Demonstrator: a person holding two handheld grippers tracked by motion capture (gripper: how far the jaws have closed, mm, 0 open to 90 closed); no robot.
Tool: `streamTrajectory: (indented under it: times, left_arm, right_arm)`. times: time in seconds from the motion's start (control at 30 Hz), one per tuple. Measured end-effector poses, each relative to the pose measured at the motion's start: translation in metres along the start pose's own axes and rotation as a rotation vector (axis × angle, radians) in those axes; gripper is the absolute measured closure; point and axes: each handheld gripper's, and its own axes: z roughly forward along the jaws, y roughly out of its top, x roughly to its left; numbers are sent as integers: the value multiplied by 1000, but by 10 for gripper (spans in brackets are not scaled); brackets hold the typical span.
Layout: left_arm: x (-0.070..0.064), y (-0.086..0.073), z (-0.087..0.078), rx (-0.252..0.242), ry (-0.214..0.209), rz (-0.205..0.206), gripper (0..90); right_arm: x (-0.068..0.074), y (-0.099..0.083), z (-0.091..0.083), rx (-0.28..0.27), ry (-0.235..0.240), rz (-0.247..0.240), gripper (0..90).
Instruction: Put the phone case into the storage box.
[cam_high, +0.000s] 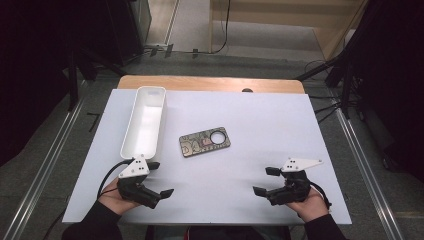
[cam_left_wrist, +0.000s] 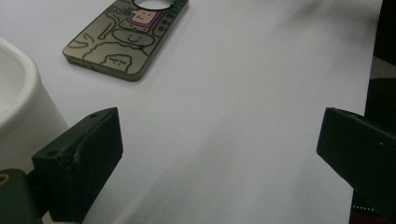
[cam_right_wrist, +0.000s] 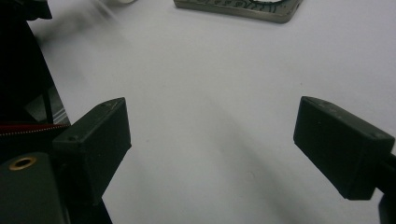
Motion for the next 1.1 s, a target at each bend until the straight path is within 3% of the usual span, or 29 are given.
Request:
streamTrajectory:
  times: [0.6,1.1]
  left_arm:
    - [-1,0,1,3,-16,2,0]
    - [0,-1,0,5,-7,-3,0]
  right_arm:
    - [-1,0,3,-1,38,17,100]
    - [-1,-1,2,2,30,12,100]
